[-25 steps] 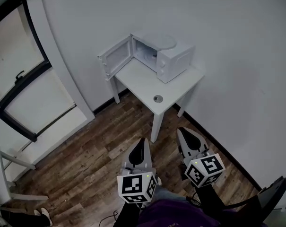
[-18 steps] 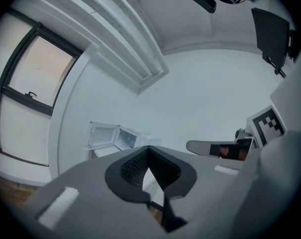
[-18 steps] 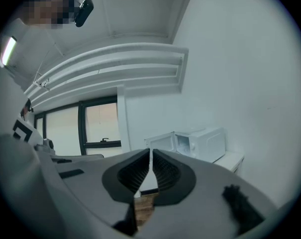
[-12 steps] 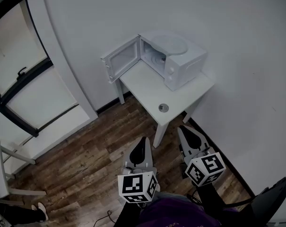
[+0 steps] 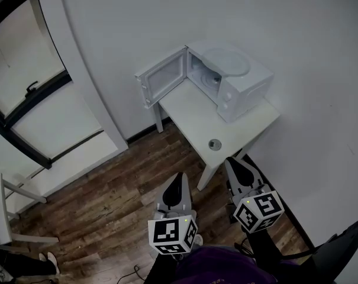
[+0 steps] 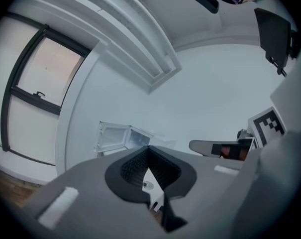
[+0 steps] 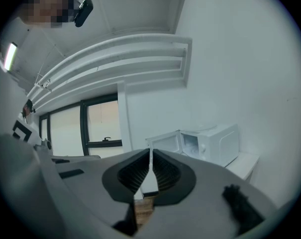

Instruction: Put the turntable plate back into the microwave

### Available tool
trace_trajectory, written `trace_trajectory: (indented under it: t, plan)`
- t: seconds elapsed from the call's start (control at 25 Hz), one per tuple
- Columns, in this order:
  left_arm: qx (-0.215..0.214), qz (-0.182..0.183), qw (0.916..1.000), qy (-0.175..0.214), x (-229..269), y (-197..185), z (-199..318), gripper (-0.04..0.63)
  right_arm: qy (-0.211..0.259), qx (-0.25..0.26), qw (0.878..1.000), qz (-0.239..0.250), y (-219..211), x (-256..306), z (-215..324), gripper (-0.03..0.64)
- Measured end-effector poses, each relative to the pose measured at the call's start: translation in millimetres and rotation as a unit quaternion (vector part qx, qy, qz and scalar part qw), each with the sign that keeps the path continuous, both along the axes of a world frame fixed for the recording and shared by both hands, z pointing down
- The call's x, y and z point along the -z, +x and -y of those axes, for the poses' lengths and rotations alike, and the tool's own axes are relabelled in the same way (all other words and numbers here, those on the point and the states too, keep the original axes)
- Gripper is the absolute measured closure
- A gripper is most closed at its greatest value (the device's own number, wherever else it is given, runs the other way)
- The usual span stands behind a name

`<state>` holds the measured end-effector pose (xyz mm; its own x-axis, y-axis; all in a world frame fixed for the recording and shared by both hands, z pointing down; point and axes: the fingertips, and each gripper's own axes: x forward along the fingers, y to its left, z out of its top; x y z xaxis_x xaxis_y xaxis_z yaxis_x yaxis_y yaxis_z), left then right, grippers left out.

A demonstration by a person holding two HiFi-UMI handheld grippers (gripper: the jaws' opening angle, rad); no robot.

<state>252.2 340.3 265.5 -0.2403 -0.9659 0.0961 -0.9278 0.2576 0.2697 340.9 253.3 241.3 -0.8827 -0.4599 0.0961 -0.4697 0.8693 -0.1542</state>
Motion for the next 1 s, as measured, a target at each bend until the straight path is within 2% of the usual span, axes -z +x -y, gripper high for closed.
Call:
trace_trajectory:
  t: [0.56, 1.0]
  plan:
    - [0.022, 0.001, 0.9998, 0.005, 6, -126, 58, 0.588, -0.001, 0.008, 1.0, 0.002, -118, 4, 62, 0.604]
    - [0.044, -0.002, 0.999, 0.002, -1, -214, 61, 0.588, -0.004, 0.022, 1.0, 0.001, -210, -3, 78, 0.604]
